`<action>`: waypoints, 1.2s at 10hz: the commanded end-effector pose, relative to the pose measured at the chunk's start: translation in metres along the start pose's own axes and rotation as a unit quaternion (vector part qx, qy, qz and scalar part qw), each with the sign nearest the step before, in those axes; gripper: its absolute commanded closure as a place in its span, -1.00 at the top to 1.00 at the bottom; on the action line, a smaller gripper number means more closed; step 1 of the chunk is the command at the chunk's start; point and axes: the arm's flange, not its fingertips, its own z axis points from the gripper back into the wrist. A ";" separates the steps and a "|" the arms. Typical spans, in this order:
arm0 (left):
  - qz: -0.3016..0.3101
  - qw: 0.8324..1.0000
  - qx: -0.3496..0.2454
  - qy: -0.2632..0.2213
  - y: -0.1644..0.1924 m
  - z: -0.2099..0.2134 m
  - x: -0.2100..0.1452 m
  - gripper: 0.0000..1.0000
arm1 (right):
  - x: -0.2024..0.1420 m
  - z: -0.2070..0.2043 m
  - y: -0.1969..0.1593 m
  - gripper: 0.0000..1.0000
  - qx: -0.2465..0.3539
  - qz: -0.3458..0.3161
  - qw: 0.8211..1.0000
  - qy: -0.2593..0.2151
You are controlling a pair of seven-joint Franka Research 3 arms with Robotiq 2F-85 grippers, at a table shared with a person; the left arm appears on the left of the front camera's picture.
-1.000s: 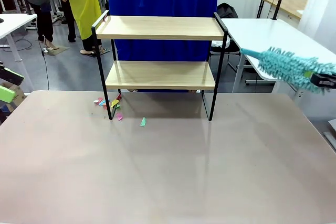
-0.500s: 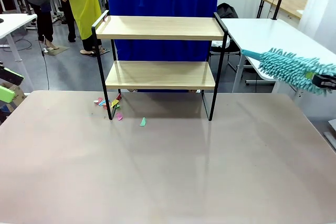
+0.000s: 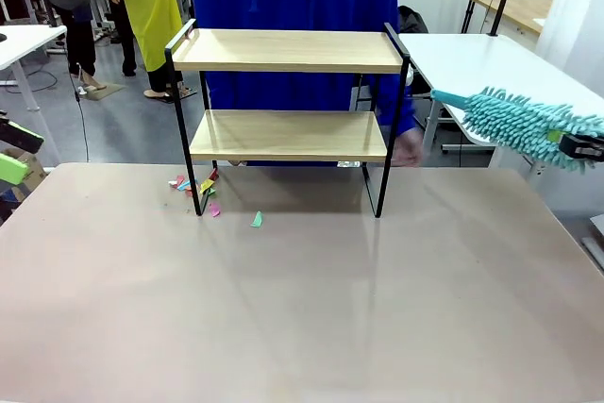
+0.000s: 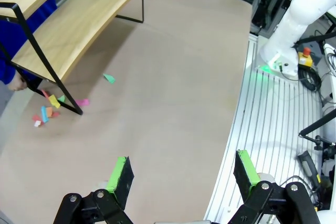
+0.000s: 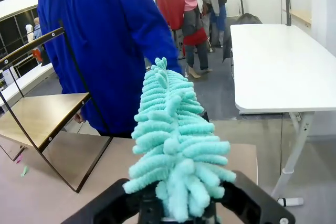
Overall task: Clean the shelf.
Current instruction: Hand the Duster back to the human.
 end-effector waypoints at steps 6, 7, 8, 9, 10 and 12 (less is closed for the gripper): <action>-0.009 1.000 -0.005 -0.008 0.000 0.000 0.002 1.00 | 0.001 0.001 0.000 -0.67 -0.004 0.004 1.000 0.002; -0.009 1.000 -0.005 -0.008 0.000 0.000 0.002 1.00 | 0.001 0.001 0.000 -0.67 -0.004 0.004 1.000 0.002; -0.009 1.000 -0.005 -0.008 0.000 0.000 0.002 1.00 | 0.000 0.000 0.000 0.05 0.000 0.000 1.000 0.000; -0.009 1.000 -0.005 -0.008 0.000 0.000 0.002 1.00 | 0.006 -0.002 -0.003 0.39 0.017 -0.007 1.000 -0.003; -0.009 1.000 -0.005 -0.008 0.000 0.000 0.002 1.00 | 0.000 0.000 -0.001 1.00 0.019 -0.001 1.000 0.002; -0.009 1.000 -0.005 -0.008 0.000 0.000 0.002 1.00 | 0.002 0.000 -0.003 1.00 0.025 -0.012 1.000 0.000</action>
